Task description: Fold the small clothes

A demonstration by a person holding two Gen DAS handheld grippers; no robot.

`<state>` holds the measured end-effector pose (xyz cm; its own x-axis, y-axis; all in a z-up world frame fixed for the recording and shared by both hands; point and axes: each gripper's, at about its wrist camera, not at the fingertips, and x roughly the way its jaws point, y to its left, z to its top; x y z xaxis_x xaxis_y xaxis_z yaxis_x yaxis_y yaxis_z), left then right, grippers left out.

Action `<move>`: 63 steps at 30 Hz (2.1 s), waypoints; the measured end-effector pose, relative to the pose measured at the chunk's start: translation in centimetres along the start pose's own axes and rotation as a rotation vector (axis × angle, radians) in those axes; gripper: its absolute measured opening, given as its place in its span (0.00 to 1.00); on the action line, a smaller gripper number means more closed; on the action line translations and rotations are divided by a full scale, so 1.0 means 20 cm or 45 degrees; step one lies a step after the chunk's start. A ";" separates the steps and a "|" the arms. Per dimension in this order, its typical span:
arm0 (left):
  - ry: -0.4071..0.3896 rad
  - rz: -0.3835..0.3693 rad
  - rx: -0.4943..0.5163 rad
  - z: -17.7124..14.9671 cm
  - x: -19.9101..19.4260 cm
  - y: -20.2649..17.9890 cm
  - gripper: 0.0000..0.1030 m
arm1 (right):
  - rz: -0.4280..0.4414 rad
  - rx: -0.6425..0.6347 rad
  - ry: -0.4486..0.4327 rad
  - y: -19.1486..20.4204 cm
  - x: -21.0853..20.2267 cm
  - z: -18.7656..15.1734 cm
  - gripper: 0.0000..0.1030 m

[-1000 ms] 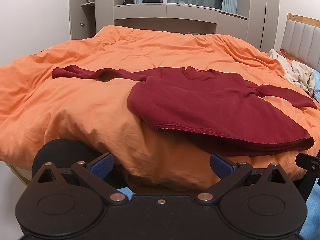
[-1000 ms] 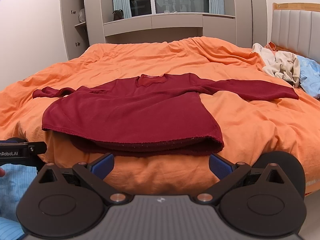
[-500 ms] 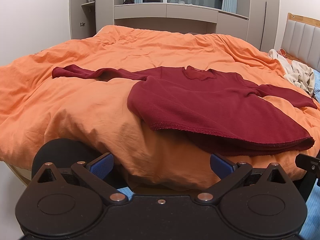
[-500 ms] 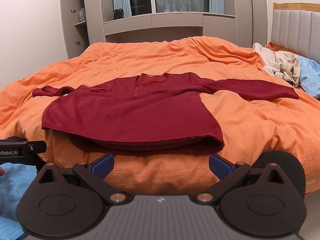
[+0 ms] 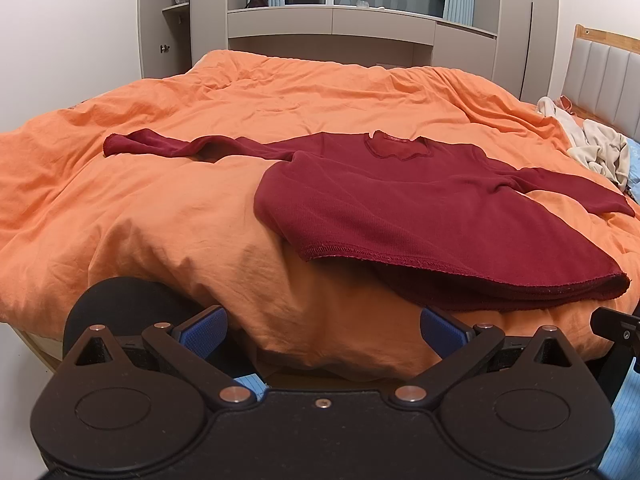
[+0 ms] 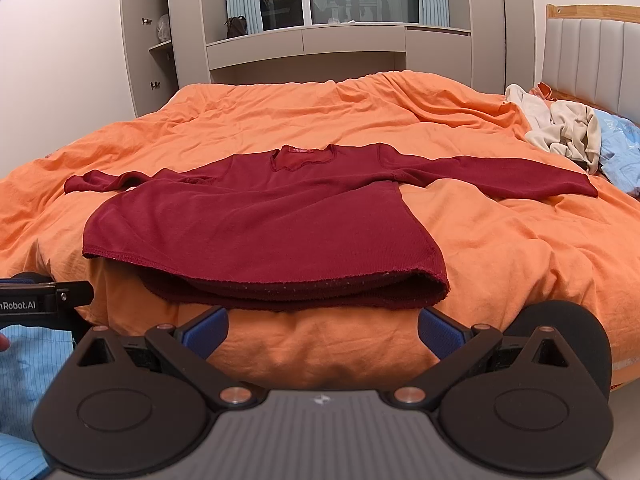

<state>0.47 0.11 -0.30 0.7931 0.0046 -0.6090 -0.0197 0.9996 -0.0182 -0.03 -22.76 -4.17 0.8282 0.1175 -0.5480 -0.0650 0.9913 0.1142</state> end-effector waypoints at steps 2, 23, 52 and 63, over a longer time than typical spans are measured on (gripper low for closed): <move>0.000 0.000 0.001 0.00 0.00 0.00 1.00 | -0.001 0.000 0.001 0.00 0.00 0.00 1.00; 0.001 0.001 0.004 0.00 0.00 0.00 1.00 | 0.001 -0.001 0.008 0.00 0.02 0.00 1.00; 0.016 -0.034 0.024 0.17 0.03 -0.03 1.00 | 0.053 0.052 -0.015 -0.05 0.02 0.09 1.00; 0.010 -0.020 0.047 0.50 0.19 -0.12 1.00 | 0.028 0.099 -0.055 -0.18 0.18 0.36 1.00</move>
<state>9.65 -2.02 5.36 0.7885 -0.0109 -0.6149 0.0150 0.9999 0.0016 7.16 -26.40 -0.63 0.8504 0.1349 -0.5085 -0.0417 0.9808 0.1905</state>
